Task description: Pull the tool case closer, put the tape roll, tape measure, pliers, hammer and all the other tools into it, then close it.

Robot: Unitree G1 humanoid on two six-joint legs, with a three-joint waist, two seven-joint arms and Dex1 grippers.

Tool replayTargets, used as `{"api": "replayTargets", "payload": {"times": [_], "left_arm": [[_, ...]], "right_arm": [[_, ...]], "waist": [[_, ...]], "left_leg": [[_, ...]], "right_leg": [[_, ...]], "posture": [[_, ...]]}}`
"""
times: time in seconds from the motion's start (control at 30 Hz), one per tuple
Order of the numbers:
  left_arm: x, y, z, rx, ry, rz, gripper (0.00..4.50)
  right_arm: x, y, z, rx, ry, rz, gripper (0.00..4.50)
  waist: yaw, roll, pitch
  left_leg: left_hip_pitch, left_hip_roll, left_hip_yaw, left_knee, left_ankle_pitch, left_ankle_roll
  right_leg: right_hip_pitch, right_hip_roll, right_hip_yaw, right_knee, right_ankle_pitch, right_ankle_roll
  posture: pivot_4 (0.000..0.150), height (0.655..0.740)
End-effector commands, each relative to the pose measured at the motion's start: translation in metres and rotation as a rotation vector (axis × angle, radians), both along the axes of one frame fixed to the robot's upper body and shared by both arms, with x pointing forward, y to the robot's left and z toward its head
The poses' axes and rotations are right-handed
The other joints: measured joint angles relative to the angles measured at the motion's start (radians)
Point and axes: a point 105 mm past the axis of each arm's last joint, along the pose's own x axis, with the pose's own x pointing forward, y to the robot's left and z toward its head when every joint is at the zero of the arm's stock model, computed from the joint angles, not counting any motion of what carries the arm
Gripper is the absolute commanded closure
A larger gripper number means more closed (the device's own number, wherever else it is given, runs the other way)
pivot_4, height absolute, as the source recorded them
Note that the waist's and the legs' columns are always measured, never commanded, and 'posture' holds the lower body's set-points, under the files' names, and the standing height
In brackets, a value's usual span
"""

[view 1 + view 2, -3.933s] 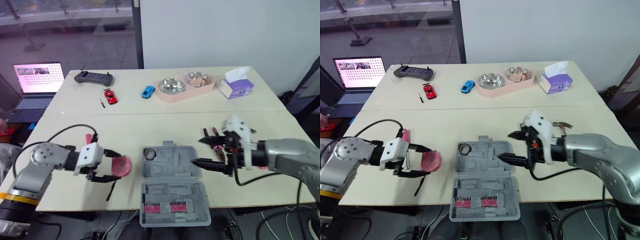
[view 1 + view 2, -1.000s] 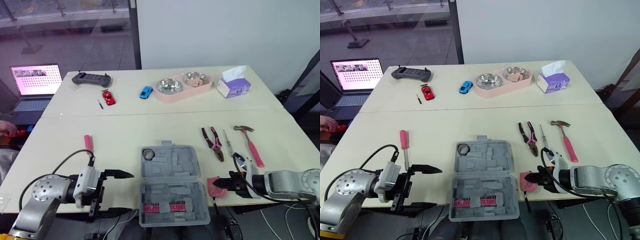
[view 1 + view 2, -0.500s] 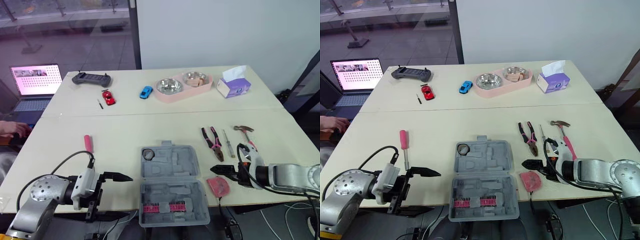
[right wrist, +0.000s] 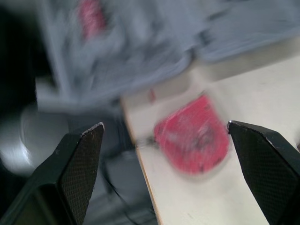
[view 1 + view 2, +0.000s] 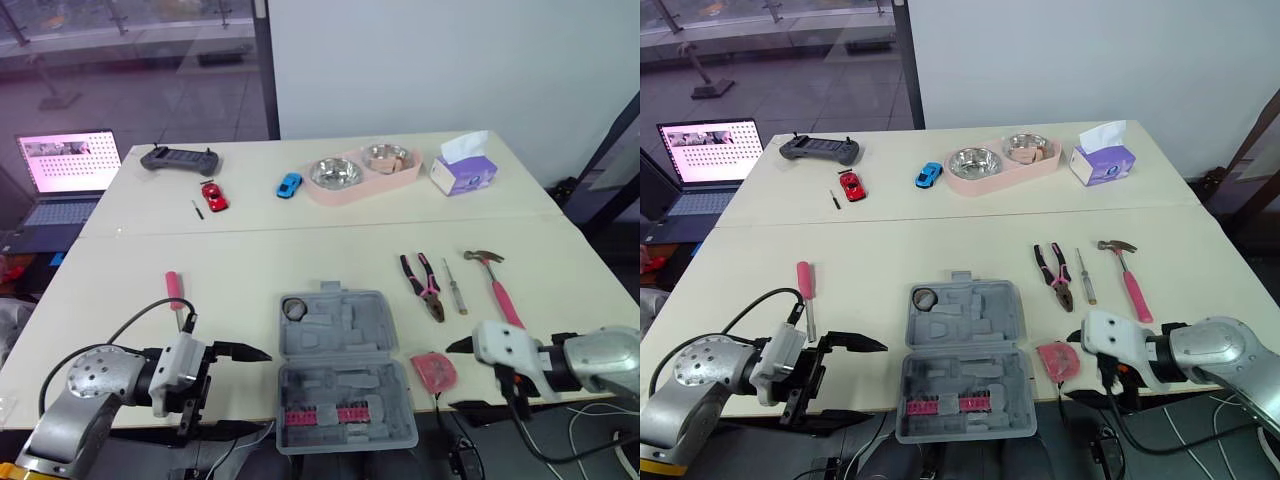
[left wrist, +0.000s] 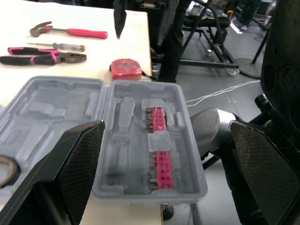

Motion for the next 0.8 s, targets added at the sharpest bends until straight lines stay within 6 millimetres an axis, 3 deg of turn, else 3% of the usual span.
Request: {"api": "replayTargets", "payload": {"times": [0.03, 0.43, 0.8], "left_arm": [[-0.004, 0.000, 0.002, -0.003, -0.021, -0.008, 0.00], [-0.012, 0.003, -0.005, -0.011, -0.009, 0.030, 0.00], [-0.013, 0.008, -0.006, -0.009, -0.012, 0.056, 0.00]], "right_arm": [[0.006, -0.006, -0.007, -0.106, -0.030, 0.162, 0.05], [0.041, 0.000, -0.022, -0.195, -0.105, 0.231, 0.05], [0.045, 0.003, -0.041, -0.257, -0.089, 0.307, 0.05]], "waist": [[-0.002, 0.000, 0.000], [0.006, 0.000, 0.001], [0.006, 0.000, 0.000]], "left_leg": [[0.000, 0.001, 0.000, 0.000, 0.000, 0.000], [-0.001, 0.001, 0.001, 0.000, 0.000, 0.000], [0.000, 0.001, 0.001, 0.000, 0.000, 0.000]], "right_leg": [[0.000, 0.000, 0.001, 0.000, 0.000, 0.000], [-0.002, 0.000, 0.003, 0.000, 0.001, -0.002], [-0.002, 0.003, 0.004, 0.001, 0.001, -0.003]], "posture": [[0.150, 0.7400], [0.150, 0.7400], [0.150, 0.7400]]}}
